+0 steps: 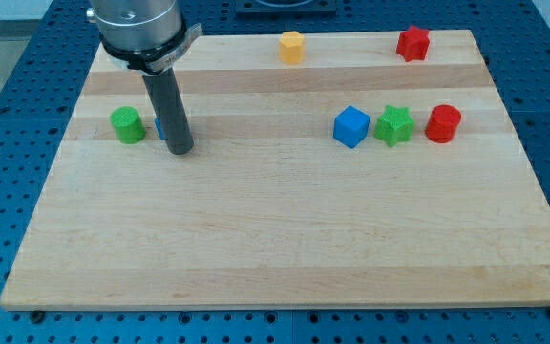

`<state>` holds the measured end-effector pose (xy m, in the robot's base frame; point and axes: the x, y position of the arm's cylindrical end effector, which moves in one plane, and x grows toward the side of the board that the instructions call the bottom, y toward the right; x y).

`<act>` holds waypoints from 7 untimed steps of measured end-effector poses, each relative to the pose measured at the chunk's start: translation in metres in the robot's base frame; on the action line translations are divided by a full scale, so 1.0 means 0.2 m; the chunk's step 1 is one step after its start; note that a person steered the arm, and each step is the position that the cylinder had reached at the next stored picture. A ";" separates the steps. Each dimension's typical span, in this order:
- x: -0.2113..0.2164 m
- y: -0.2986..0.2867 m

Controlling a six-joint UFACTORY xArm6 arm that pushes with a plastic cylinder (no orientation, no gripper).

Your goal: Point at yellow heart

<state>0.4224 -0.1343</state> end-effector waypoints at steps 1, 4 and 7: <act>0.00 0.10; -0.37 0.25; -0.56 -0.24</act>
<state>0.3106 -0.1816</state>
